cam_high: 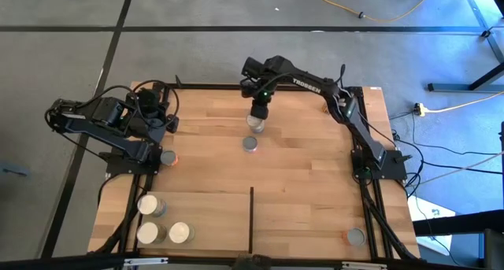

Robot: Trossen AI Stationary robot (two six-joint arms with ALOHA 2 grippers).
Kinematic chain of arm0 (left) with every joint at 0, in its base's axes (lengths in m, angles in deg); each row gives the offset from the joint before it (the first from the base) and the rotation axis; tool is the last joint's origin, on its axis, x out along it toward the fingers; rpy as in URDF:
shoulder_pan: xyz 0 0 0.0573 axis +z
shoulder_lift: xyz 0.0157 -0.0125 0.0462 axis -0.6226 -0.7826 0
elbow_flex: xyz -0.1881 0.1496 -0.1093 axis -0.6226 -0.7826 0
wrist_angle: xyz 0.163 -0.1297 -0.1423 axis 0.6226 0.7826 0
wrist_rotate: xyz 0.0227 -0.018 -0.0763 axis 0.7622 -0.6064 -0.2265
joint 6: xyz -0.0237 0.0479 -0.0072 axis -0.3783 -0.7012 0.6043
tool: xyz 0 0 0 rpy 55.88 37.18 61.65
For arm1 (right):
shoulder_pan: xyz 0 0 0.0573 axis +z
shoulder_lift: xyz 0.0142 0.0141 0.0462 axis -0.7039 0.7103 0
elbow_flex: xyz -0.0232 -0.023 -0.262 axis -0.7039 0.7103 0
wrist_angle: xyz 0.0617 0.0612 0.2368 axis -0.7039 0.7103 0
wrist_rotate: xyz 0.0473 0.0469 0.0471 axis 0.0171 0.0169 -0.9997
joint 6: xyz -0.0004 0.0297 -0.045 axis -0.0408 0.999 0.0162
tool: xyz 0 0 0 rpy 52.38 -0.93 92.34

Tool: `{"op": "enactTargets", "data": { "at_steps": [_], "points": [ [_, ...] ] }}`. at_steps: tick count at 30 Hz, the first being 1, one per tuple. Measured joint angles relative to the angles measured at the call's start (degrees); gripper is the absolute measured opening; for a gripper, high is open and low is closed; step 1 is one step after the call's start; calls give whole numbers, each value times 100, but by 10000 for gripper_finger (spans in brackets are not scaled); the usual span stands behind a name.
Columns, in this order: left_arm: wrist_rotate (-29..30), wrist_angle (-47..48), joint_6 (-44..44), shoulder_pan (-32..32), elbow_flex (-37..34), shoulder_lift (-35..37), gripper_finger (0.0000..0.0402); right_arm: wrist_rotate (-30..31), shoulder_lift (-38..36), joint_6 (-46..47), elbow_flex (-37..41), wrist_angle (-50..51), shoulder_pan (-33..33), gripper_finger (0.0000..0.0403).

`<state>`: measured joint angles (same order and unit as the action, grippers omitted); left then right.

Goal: Pick and place cans onto a shelf
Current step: Put the canned peas on the shelf

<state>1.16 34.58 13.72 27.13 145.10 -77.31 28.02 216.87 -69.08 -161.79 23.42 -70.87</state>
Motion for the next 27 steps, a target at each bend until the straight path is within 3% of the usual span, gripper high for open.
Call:
{"op": "enactTargets", "data": {
  "at_steps": [27],
  "points": [
    [-320, -2, -57, -2, 0, 0, 1, 203, -420, 207, -4, -698, 865, 0]
  ]
}}
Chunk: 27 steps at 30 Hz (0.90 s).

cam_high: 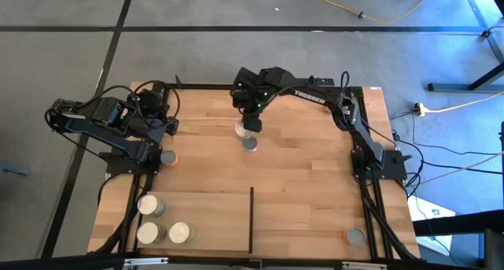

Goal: Pick and place cans onto a shelf
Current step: Put the canned peas on the shelf

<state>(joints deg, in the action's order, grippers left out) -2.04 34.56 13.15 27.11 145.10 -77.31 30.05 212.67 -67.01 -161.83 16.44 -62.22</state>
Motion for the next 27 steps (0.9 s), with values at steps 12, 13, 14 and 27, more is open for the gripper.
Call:
{"op": "enactTargets", "data": {
  "at_steps": [12, 13, 14, 27],
  "points": [
    [-121, -2, -55, 1, 0, 0, 1, -8, 0, 136, 0, -777, 483, 0],
    [-118, -2, -113, 0, 0, 0, 1, -11, 0, 133, 0, -810, 504, 0],
    [-117, -2, -138, 0, 0, 0, 1, -15, 0, 123, 0, -852, 519, 0],
    [-153, -17, -99, 1, 0, 0, 1, -313, 132, -35, 137, -1255, 778, 0]
  ]
}}
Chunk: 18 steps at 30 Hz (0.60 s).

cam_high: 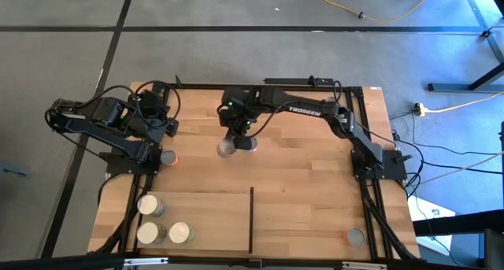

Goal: Pick and place cans onto a shelf
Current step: Put the canned peas on the shelf

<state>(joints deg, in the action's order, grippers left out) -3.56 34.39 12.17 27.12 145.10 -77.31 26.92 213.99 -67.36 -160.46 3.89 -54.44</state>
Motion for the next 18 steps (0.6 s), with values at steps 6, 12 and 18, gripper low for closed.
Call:
{"op": "enactTargets", "data": {
  "at_steps": [6, 12, 18],
  "points": [
    [-264, -7, 9, 1, -2, -2, 1, -54, 17, 6, 321, -460, 168, 0],
    [-277, -7, -24, 1, -2, -2, 1, -46, 20, 173, 720, -716, 252, 0],
    [-279, -4, -41, -1, -2, -1, 2, -41, 17, 570, 1095, -1183, 252, 0]
  ]
}}
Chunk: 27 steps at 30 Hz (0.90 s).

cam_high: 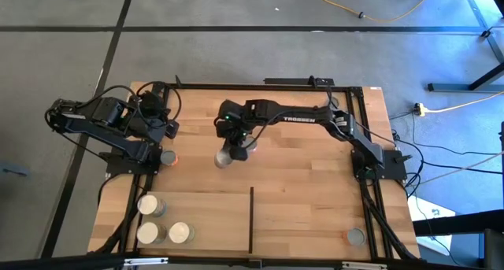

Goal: Pick and place cans onto a shelf
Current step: Put the canned peas on the shelf

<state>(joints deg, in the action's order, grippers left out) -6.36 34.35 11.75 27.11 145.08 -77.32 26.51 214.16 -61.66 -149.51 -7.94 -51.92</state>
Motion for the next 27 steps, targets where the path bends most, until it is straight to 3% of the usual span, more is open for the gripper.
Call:
{"op": "enactTargets", "data": {
  "at_steps": [13, 27],
  "points": [
    [2, 2, -4, 2, 0, 1, 1, -22, 4, 341, 738, -362, -4, 0],
    [19, 4, -9, 2, -2, 1, 2, -87, 4, 357, 770, -448, -2, 5]
  ]
}}
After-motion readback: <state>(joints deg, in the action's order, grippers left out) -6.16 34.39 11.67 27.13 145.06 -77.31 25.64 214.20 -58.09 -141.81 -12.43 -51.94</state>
